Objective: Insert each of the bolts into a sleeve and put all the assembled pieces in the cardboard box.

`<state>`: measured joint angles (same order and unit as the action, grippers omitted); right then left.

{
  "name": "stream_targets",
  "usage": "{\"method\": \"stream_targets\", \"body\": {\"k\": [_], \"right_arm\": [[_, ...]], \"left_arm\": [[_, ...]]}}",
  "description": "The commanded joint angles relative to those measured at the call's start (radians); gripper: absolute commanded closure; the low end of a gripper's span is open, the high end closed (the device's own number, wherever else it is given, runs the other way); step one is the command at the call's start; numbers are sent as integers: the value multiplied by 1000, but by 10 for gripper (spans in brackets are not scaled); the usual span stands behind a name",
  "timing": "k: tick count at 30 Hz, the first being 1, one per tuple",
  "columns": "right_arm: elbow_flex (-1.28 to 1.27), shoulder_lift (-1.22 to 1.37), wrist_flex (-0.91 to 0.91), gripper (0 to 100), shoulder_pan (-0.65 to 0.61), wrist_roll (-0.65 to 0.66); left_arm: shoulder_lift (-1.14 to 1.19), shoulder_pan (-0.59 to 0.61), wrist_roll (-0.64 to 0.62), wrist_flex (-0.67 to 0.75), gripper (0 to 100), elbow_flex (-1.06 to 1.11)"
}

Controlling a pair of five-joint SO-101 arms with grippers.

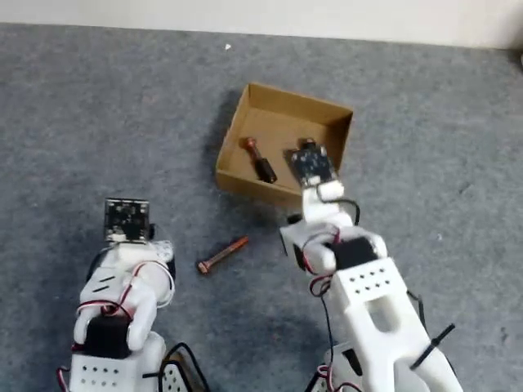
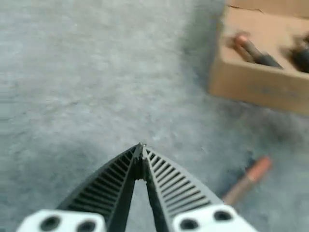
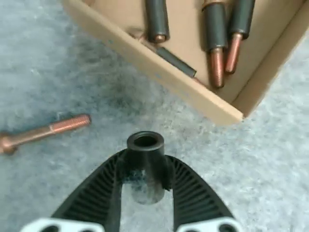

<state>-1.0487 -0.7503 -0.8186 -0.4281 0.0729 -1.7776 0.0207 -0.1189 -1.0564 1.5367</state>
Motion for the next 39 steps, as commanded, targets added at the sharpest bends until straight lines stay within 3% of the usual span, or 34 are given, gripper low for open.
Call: {"method": "stream_targets", "body": {"k": [1,10,20,27,33,39], "right_arm": [[-67,-50,76,994,21,-11],[-90,-51,76,994,50,-11],[-90,-51,76,994,59,-11],[-90,-51,76,994,59,-11],[-90,-51,76,994,59,-11],[-90,-51,76,994,59,-11]], "left_arm": [[4,-82,-6,-54,912,-74],[87,-194,-3,-49,859,-85],[779,-257,-11,-34,857,-348],[1099,-257,-12,86,857,-371],[1125,-262,-87,103,856,-384],[1079,-374,-106,107,855,-377]]}}
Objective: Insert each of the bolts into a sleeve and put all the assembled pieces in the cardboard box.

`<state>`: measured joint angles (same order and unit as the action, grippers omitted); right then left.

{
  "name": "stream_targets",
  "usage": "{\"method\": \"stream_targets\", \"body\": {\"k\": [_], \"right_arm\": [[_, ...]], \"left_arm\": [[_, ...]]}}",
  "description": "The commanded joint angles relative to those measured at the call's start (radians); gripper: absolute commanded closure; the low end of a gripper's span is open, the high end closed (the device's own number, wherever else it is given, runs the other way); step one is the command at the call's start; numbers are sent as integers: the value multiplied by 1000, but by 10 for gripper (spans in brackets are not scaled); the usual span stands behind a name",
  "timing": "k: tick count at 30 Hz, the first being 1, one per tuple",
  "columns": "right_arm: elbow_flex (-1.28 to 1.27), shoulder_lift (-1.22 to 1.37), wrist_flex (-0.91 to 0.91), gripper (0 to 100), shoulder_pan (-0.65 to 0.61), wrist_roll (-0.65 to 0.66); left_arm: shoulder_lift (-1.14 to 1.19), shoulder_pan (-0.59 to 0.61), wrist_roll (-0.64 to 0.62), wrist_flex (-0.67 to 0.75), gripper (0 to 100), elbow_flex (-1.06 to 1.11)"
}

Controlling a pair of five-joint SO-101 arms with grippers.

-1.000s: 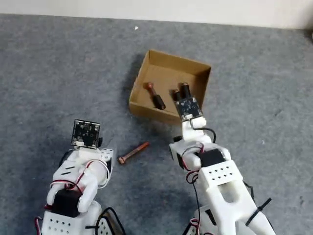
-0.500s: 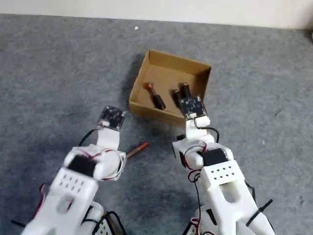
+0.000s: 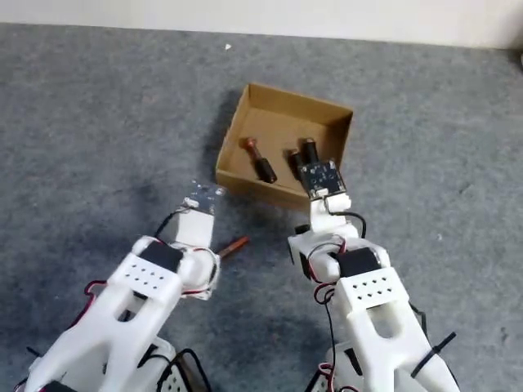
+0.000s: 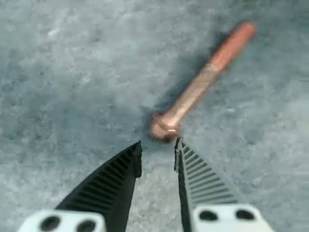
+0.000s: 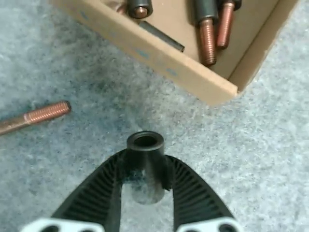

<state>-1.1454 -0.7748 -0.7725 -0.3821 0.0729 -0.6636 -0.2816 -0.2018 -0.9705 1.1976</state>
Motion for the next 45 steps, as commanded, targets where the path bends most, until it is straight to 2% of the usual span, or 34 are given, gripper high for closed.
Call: {"method": "stream_targets", "body": {"k": [1,4,9,19,24,29,34,38,42,45], "right_arm": [[7,-27,30,994,13,-11],[7,-27,30,994,13,-11],[7,-27,30,994,13,-11],[7,-27,30,994,13,-11],[7,-27,30,994,13,-11],[7,-27,30,994,10,-11],[7,-27,30,994,8,-9],[7,-27,30,994,8,-8],[7,-27,30,994,8,-5],[7,-27,30,994,8,-5]], "left_arm": [[-35,-74,-51,23,855,-38],[-25,-73,-104,54,855,-36],[35,-61,-106,95,855,-25],[45,157,-110,193,860,-24],[44,314,-110,307,860,-25],[41,346,-110,365,860,-42],[-68,340,-110,299,860,-68],[-243,292,-112,175,861,-65],[-395,208,-236,55,902,-56],[-432,148,-276,9,884,-33]]}}
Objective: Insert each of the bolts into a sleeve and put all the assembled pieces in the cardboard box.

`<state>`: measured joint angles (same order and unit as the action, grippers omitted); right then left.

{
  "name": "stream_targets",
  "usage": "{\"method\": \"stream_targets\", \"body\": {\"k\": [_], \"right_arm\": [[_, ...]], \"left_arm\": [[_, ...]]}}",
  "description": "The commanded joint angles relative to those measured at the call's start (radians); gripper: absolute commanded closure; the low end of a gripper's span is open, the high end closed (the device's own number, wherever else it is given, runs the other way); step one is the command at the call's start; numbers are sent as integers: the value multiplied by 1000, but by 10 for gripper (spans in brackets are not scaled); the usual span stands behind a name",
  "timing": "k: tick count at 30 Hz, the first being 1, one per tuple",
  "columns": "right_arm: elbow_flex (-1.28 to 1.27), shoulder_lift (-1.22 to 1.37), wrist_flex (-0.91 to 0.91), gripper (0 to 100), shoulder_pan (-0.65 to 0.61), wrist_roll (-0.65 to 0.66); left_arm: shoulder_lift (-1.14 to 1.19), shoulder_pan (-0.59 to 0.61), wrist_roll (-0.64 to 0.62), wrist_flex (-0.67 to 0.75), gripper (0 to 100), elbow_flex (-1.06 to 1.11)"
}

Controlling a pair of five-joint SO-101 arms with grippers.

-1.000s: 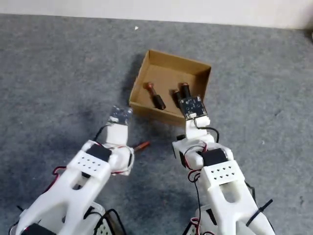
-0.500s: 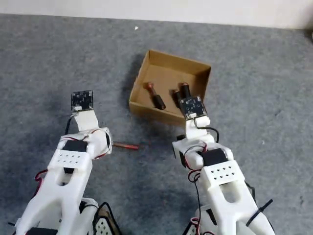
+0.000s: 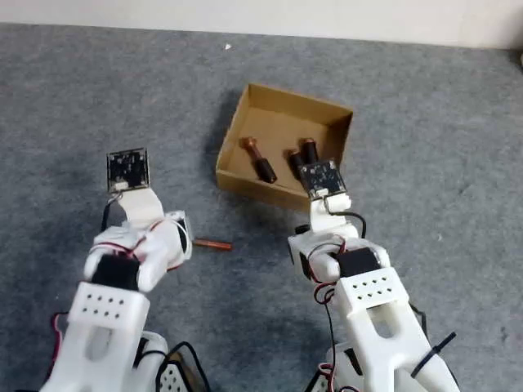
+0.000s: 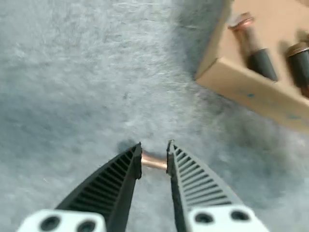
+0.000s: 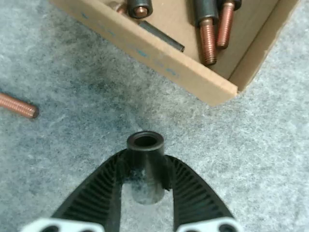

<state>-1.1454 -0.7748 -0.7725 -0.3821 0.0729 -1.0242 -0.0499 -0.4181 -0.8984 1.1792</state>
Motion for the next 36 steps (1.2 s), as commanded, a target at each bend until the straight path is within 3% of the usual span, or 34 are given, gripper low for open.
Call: {"method": "stream_targets", "body": {"k": [1,6,16,24,31,36], "right_arm": [[7,-27,30,994,8,-5],[7,-27,30,994,8,-5],[7,-27,30,994,10,-3],[7,-27,30,994,10,-3],[7,-27,30,994,8,-2],[7,-27,30,994,8,-2]], "left_arm": [[-68,-97,-77,-69,870,-10],[31,-131,-192,-66,803,-4],[418,-143,-371,-64,800,-153],[605,-41,-387,61,804,-194],[745,-21,-388,123,806,-223],[777,-8,-387,129,928,-237]]}}
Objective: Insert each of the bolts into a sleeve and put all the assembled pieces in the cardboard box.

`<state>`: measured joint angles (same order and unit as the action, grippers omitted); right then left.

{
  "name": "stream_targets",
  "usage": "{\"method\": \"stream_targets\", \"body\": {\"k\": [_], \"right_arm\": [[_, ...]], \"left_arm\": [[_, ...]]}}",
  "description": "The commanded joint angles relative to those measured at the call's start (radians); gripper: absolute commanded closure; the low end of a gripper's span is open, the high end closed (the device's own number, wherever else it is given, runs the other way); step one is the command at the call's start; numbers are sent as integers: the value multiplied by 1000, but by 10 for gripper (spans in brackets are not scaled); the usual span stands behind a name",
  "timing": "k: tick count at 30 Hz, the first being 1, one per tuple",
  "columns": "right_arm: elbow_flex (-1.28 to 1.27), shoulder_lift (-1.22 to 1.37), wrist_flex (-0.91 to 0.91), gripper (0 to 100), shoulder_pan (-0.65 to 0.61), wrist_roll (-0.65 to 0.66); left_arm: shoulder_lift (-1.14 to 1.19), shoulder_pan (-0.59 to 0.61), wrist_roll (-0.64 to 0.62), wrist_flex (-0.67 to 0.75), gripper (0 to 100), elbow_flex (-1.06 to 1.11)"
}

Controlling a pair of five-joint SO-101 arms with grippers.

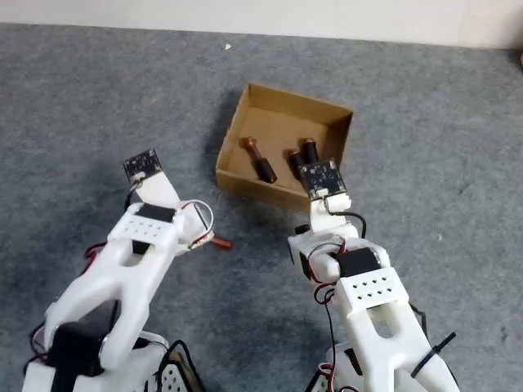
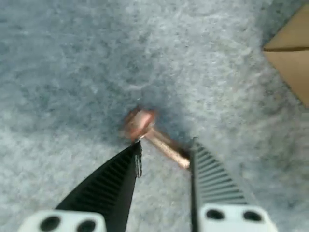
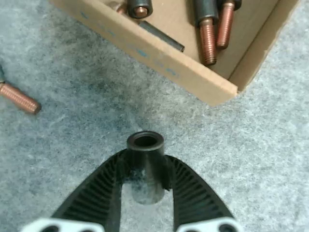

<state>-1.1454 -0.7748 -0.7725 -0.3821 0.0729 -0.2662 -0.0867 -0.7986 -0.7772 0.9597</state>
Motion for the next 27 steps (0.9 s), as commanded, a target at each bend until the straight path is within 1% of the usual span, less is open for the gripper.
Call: {"method": "stream_targets", "body": {"k": [1,3,6,15,20,23,25,27], "right_arm": [[7,-27,30,994,8,-2],[7,-27,30,994,8,-2],[7,-27,30,994,8,-2],[7,-27,30,994,8,-2],[7,-27,30,994,8,-2],[7,-27,27,994,8,-6],[8,-27,27,994,8,-9],[10,-28,27,994,8,-9]], "left_arm": [[22,36,-5,9,961,-18],[25,48,-3,35,998,-12],[25,53,-3,48,971,-10],[25,53,-2,46,963,-13],[25,48,-2,44,884,-10],[24,50,2,43,922,-10],[18,54,40,43,995,-12],[16,56,63,43,986,-15]]}}
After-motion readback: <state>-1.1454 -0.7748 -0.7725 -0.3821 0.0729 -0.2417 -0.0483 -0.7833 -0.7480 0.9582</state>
